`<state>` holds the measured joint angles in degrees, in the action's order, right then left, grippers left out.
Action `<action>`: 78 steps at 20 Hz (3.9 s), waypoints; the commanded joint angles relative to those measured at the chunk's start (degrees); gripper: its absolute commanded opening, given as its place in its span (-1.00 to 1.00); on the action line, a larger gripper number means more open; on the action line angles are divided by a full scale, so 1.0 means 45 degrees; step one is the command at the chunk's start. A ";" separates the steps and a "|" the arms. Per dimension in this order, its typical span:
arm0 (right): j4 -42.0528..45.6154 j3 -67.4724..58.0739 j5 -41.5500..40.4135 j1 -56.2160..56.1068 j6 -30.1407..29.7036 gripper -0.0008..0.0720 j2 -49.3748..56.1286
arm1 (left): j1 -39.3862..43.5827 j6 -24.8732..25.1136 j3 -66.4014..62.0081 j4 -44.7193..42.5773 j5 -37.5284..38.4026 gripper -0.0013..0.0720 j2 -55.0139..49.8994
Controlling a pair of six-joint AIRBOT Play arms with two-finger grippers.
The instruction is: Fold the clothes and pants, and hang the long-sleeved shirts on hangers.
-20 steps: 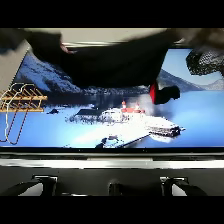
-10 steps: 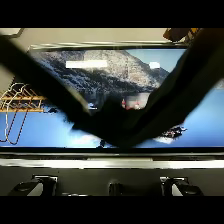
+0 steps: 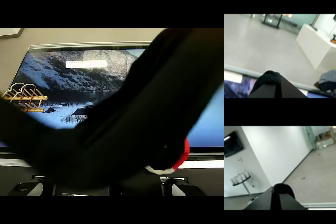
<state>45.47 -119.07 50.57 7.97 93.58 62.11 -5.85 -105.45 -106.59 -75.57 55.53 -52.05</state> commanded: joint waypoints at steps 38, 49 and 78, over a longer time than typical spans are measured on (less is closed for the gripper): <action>-0.0622 1.7889 -0.1953 -0.4488 0.3259 0.80 0.1758 | 0.1802 0.3604 0.8684 0.6305 -0.0053 0.92 -0.8505; -0.2161 1.7879 -0.3327 -0.4775 0.2880 -0.84 0.2968 | 0.3259 0.3847 0.8655 0.7723 -0.1462 0.92 -0.9729; 0.3196 1.7879 0.8349 -0.4750 0.7864 -0.84 -0.7213 | 0.5124 -0.1331 1.0846 0.4017 0.5814 -0.88 -0.0413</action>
<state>57.32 -38.63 76.14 -13.39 123.24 37.50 12.93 -101.51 -61.82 -54.83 76.09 -63.66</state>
